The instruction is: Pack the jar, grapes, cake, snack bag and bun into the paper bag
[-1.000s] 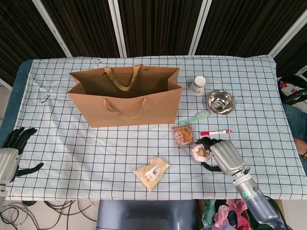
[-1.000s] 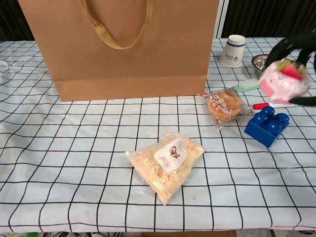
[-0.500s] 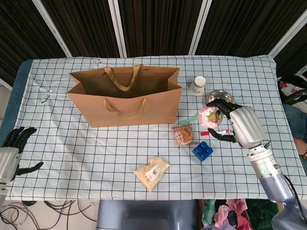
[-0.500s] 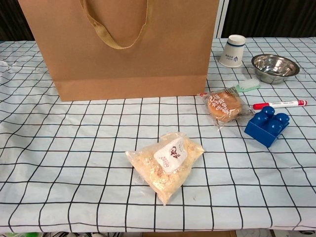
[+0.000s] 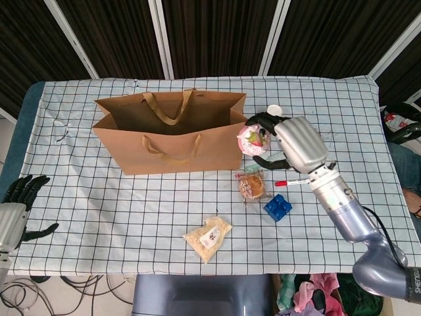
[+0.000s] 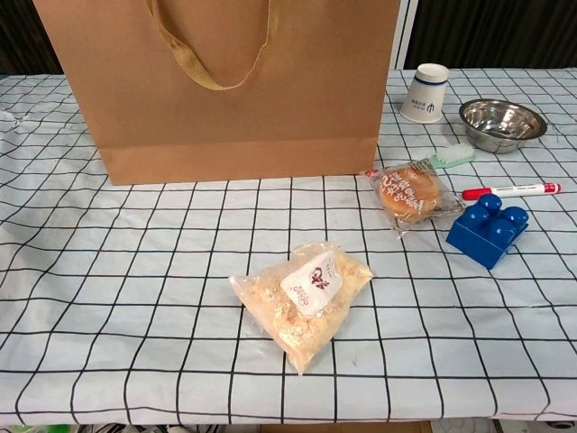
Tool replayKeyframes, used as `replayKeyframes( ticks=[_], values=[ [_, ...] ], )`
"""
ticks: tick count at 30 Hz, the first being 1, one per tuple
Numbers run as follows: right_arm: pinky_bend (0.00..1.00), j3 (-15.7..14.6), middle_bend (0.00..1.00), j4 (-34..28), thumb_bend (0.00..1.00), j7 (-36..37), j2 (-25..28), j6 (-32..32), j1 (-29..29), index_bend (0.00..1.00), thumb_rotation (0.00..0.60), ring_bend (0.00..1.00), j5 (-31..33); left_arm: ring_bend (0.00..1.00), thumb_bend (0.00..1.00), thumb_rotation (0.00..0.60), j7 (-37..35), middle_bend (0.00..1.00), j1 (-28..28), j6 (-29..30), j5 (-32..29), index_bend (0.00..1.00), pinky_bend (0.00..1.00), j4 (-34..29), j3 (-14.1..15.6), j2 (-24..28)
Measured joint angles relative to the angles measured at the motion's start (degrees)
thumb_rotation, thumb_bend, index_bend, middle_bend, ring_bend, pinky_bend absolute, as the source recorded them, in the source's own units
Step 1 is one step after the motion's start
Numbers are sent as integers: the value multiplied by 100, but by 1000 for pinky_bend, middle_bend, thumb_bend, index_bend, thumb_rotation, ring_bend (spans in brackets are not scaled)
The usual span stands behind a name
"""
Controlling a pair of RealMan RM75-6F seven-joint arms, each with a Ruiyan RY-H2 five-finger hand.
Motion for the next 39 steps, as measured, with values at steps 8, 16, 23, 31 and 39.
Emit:
replayKeyframes(
  ticks=[8, 16, 23, 31, 39],
  values=[
    [574, 236, 487, 448, 441, -676, -534, -374, 1120, 565, 600, 566, 1002, 0, 119, 600, -37, 94, -12, -44, -15, 109, 16, 15, -22, -4],
    [574, 276, 488, 1289, 442, -1283, -1286, -525, 2140, 573, 600, 565, 2090, 0, 119, 600, -150, 94, -34, -108, -74, 109, 16, 49, -65, 19],
    [567, 132, 453, 2005, 386, -1590, -1782, -542, 2572, 521, 600, 539, 2518, 0, 119, 600, -226, 94, -49, -179, -156, 109, 16, 98, -97, 36],
    [369, -84, 145, 2407, 215, -1881, -2044, -636, 2847, 289, 600, 239, 3097, 0, 119, 600, -259, 92, -67, -243, -216, 108, 16, 123, -129, 42],
    [321, -94, 109, 2193, 169, -1901, -1787, -608, 2852, 240, 600, 214, 3317, 0, 119, 600, -184, 90, -81, -302, -225, 109, 16, 107, -119, 24]
  ],
)
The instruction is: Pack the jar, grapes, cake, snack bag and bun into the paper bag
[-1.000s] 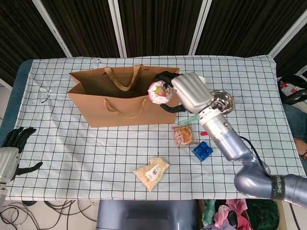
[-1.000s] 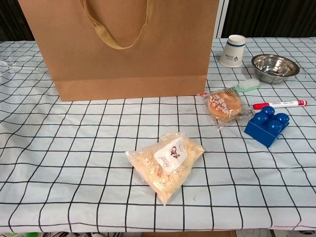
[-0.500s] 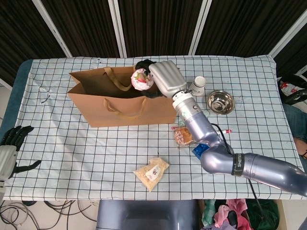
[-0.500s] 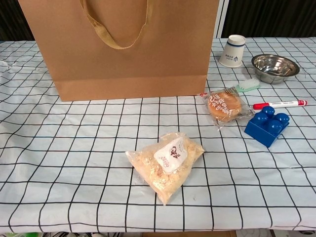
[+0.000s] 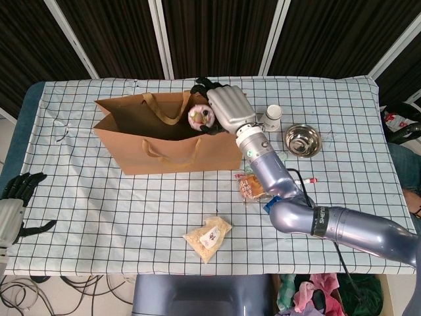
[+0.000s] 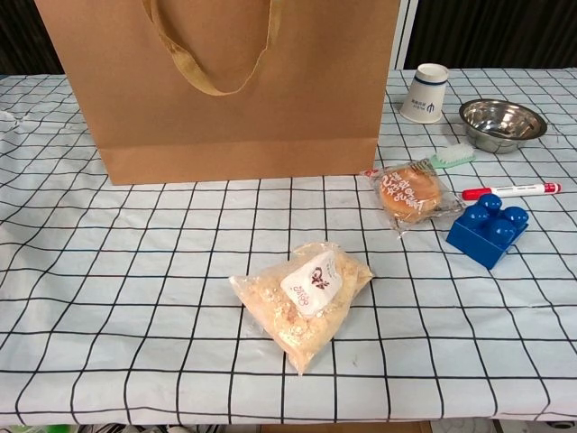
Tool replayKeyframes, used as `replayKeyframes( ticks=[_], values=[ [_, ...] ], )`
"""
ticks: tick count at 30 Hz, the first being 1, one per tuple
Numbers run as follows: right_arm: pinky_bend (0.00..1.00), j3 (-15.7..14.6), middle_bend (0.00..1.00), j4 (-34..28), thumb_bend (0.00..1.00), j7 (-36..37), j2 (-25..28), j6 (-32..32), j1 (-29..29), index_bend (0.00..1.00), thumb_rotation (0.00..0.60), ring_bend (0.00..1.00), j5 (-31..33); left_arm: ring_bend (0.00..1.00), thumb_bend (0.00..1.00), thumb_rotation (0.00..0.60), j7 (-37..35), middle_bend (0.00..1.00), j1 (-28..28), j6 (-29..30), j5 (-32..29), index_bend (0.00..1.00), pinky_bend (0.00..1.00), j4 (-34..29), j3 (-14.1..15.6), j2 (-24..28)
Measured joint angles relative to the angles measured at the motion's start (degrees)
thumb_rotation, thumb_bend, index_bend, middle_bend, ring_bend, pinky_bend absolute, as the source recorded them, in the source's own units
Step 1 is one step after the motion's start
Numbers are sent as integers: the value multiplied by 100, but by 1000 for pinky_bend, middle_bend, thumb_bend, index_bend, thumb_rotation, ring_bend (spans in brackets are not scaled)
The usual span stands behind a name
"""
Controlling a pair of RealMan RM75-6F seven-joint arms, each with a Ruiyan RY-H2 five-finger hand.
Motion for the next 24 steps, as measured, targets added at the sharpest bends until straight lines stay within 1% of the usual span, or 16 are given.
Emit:
replayKeyframes(
  ticks=[5, 8, 10, 14, 18, 20, 21, 24],
  values=[
    [321, 184, 109, -207, 169, 323, 166, 197, -150, 233, 600, 214, -152, 0, 119, 600, 76, 90, -2, -22, -10, 108, 16, -30, 6, -13],
    [321, 292, 109, -387, 169, 517, 310, 310, -274, 190, 600, 215, -274, 0, 119, 600, 96, 90, 10, 7, -13, 108, 16, -50, 0, -14],
    [321, 321, 109, -565, 169, 555, 457, 379, -370, 162, 600, 214, -357, 0, 119, 600, 103, 90, 20, 26, -15, 108, 16, -61, -7, -14],
    [321, 309, 109, -1102, 170, 537, 847, 553, -625, 158, 600, 214, -506, 0, 119, 600, 95, 90, 13, -9, -24, 108, 16, -55, -5, -18],
    [320, 208, 114, -1950, 169, 511, 1346, 818, -1064, 156, 600, 215, -758, 0, 119, 600, 91, 90, -2, -37, 21, 108, 16, -62, 14, -20],
    [321, 84, 118, -2480, 169, 523, 1616, 1026, -1422, 156, 600, 215, -1068, 0, 119, 600, 75, 90, 2, -23, 47, 108, 16, -70, 21, -13],
    [321, -3, 119, -2757, 169, 547, 1744, 1147, -1644, 155, 600, 215, -1314, 0, 119, 600, 64, 89, 7, -8, 54, 108, 16, -75, 22, -7],
    [319, -272, 119, -3237, 170, 667, 1996, 1431, -2203, 155, 600, 216, -2073, 0, 120, 600, 36, 90, 26, 41, 65, 108, 16, -88, 14, 1]
  ],
)
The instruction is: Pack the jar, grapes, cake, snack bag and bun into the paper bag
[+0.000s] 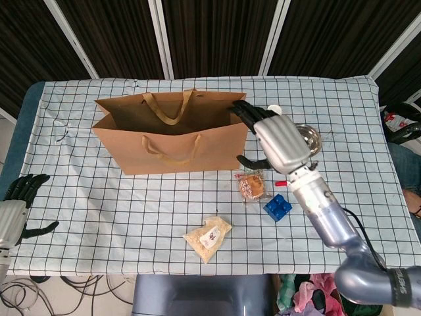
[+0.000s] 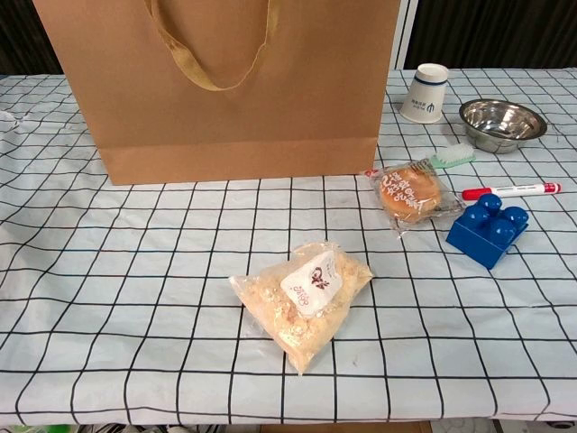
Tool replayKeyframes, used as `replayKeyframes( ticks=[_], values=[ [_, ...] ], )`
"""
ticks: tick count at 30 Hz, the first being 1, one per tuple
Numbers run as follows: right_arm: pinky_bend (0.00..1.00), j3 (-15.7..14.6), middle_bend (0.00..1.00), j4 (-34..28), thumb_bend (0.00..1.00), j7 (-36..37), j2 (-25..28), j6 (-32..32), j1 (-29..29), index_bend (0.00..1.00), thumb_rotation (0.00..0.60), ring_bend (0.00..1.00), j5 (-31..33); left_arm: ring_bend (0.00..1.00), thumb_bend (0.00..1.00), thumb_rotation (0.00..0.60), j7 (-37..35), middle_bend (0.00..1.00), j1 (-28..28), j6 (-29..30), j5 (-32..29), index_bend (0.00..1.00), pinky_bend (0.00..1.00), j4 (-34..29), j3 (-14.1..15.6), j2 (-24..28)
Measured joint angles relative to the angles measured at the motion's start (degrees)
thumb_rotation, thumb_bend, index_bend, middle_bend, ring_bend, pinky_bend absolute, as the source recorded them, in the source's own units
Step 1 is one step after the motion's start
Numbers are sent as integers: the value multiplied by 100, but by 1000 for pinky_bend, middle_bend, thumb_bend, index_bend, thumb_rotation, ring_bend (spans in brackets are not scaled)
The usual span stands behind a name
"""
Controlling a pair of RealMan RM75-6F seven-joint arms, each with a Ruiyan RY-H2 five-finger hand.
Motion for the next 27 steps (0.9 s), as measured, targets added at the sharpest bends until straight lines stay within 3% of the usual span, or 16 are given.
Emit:
replayKeyframes(
  ticks=[2, 9, 12, 20, 27],
  values=[
    [315, -214, 119, -208, 170, 81, 104, 123, -316, 156, 600, 216, -502, 0, 121, 600, -19, 90, 11, 28, 1, 108, 16, -2, -9, 0],
    [311, -1501, 119, -516, 169, 283, 131, -37, -1226, 155, 600, 215, -2389, 0, 124, 600, 31, 89, -6, -22, -28, 108, 16, 11, -19, -28],
    [302, -1810, 116, -369, 166, 219, -169, -393, -1288, 155, 600, 203, -2689, 0, 124, 600, 64, 89, -6, -17, -68, 108, 16, 16, -41, -51],
    [279, -2103, 91, 131, 153, -549, -1347, -946, -1147, 156, 600, 168, -2760, 0, 125, 600, 104, 90, 3, 3, -94, 108, 16, 17, -61, -71],
    [259, -2200, 62, 956, 153, -1538, -2673, -1151, -961, 151, 600, 145, -2523, 0, 125, 600, 190, 89, -21, -68, -123, 107, 16, 15, -58, -98]
  ],
)
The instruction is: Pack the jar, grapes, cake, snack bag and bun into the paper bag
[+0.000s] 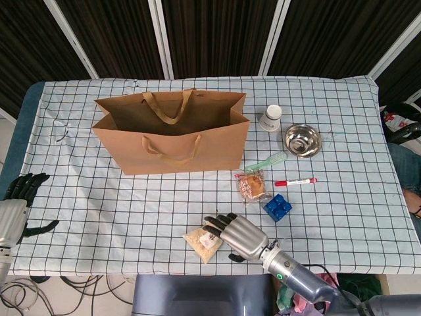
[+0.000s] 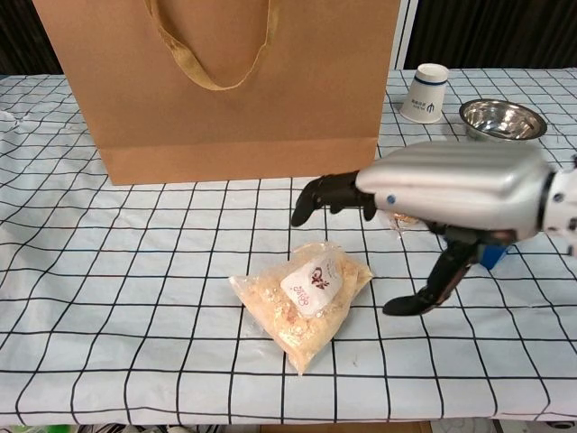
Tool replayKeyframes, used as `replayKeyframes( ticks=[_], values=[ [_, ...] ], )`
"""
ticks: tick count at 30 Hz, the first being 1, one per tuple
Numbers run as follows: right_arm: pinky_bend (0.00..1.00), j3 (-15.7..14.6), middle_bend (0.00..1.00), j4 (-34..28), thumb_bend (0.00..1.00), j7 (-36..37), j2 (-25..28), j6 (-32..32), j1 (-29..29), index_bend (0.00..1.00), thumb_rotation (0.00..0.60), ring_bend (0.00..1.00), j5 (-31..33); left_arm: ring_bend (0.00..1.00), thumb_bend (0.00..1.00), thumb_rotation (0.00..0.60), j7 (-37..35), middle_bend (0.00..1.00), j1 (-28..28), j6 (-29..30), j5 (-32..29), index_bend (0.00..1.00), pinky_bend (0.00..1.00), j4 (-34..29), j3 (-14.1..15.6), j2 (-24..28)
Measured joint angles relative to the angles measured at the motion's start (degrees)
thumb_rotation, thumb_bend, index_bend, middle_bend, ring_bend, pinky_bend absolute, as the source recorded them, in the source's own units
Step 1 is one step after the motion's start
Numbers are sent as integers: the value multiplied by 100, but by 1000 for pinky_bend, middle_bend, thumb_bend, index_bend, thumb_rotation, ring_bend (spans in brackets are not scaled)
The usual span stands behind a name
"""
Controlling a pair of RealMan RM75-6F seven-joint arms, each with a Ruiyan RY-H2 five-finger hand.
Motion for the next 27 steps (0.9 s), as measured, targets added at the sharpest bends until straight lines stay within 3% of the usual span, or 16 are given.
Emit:
replayKeyframes(
  ticks=[7, 17, 27],
  values=[
    [240, 6, 41, 817, 153, -682, -861, -49, 185, 118, 600, 122, 410, 0, 125, 600, -41, 89, 26, 51, 3, 107, 16, -7, -11, 21],
    [240, -48, 52, 1111, 153, -921, -1204, -104, 314, 118, 600, 127, 655, 0, 125, 600, -37, 89, 18, 23, 3, 107, 16, -3, -9, 17],
    [258, 43, 217, 1515, 202, -962, -1626, -81, 429, 123, 600, 282, 775, 0, 126, 600, -15, 89, 30, 38, -18, 108, 16, -24, -19, 0]
  ],
)
